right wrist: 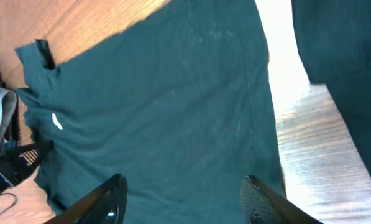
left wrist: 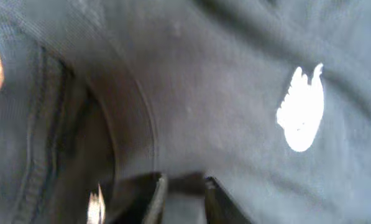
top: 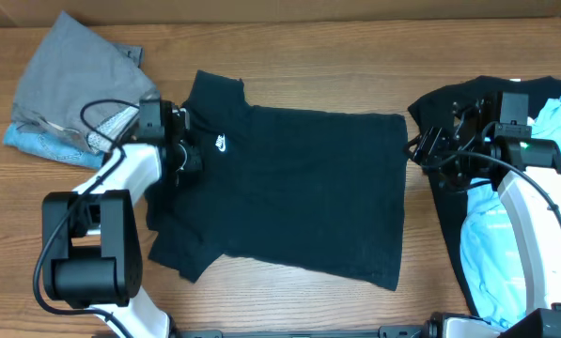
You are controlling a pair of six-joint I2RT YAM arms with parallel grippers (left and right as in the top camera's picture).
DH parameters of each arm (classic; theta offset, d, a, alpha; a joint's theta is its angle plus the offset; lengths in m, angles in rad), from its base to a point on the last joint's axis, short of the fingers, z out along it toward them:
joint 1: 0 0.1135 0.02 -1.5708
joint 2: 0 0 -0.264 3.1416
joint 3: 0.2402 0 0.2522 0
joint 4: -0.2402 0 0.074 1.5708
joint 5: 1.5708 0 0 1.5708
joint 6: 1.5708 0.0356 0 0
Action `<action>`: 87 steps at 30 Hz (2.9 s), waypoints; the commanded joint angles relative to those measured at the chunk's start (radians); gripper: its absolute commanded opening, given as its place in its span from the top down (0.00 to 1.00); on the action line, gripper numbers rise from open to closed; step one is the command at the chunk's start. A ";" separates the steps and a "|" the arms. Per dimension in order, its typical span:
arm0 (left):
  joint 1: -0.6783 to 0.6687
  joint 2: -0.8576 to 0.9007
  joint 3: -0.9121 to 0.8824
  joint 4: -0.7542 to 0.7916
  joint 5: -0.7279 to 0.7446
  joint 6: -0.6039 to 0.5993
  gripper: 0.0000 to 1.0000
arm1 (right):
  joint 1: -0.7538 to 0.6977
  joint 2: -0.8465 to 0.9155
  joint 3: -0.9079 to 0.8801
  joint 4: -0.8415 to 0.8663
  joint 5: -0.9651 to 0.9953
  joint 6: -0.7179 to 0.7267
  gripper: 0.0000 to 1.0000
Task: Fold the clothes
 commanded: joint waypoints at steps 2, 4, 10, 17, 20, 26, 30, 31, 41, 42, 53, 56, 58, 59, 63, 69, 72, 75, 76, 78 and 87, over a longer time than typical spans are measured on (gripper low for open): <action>0.014 -0.012 0.176 -0.211 0.011 0.078 0.67 | 0.005 -0.005 0.005 -0.044 -0.001 -0.006 0.37; 0.028 -0.046 0.259 -0.368 0.008 0.079 0.62 | 0.005 -0.005 0.001 -0.086 0.012 0.007 0.36; 0.096 -0.173 0.307 -0.620 0.007 0.039 0.64 | 0.005 -0.005 -0.041 -0.170 0.069 0.084 0.34; 0.253 -0.319 0.282 -0.805 0.010 0.006 0.62 | 0.005 -0.005 -0.207 -0.195 0.097 0.130 0.44; 0.310 -0.350 0.242 -0.857 0.045 0.008 0.60 | 0.005 -0.005 -0.309 -0.180 0.100 0.164 0.55; 0.333 -0.354 0.102 -0.871 0.069 0.007 0.58 | 0.005 -0.005 -0.452 -0.163 0.076 0.206 0.58; 0.333 -0.354 0.002 -0.832 0.068 0.006 0.57 | 0.005 -0.005 -0.543 -0.083 0.020 0.258 0.51; 0.333 -0.354 -0.019 -0.819 0.068 0.002 0.57 | 0.005 -0.005 -0.560 -0.067 0.019 0.269 0.51; 0.332 -0.353 -0.119 -0.747 0.065 -0.019 0.48 | 0.005 -0.005 -0.647 0.031 -0.014 0.267 0.60; 0.332 -0.353 -0.120 -0.743 0.065 -0.019 0.48 | 0.005 -0.005 -0.647 0.033 -0.014 0.267 0.61; 0.330 -0.353 -0.159 -0.710 0.066 -0.019 0.43 | 0.005 -0.005 -0.644 0.072 -0.005 0.266 0.96; 0.330 -0.352 -0.197 -0.684 0.069 -0.028 0.43 | 0.005 -0.006 -0.626 0.062 -0.006 0.262 0.96; 0.330 -0.352 -0.219 -0.661 0.068 -0.035 0.43 | 0.005 -0.006 -0.608 0.044 -0.006 0.262 0.96; 0.330 -0.351 -0.228 -0.653 0.069 -0.036 0.44 | 0.005 -0.006 -0.601 0.040 -0.006 0.259 0.96; 0.330 -0.351 -0.285 -0.597 0.069 -0.046 0.44 | 0.005 -0.006 -0.563 0.024 -0.006 0.255 0.96; 0.330 -0.351 -0.394 -0.469 0.113 -0.061 0.42 | 0.005 -0.006 -0.547 0.027 -0.005 0.239 0.96; 0.330 -0.351 -0.427 -0.433 0.188 -0.061 0.62 | 0.005 -0.006 -0.547 0.026 -0.005 0.237 0.96; 0.330 -0.351 -0.425 -0.456 0.233 -0.060 0.96 | 0.005 -0.006 -0.547 0.031 -0.005 0.237 0.96; 0.331 -0.351 -0.422 -0.474 0.236 -0.060 0.96 | 0.005 -0.006 -0.547 0.031 -0.005 0.236 0.96; 0.331 -0.352 -0.408 -0.507 0.236 -0.043 0.96 | 0.005 -0.006 -0.547 0.031 -0.002 0.235 0.96; 0.331 -0.394 -0.188 -0.706 0.219 0.018 0.96 | 0.005 -0.009 -0.500 -0.031 -0.002 0.201 0.96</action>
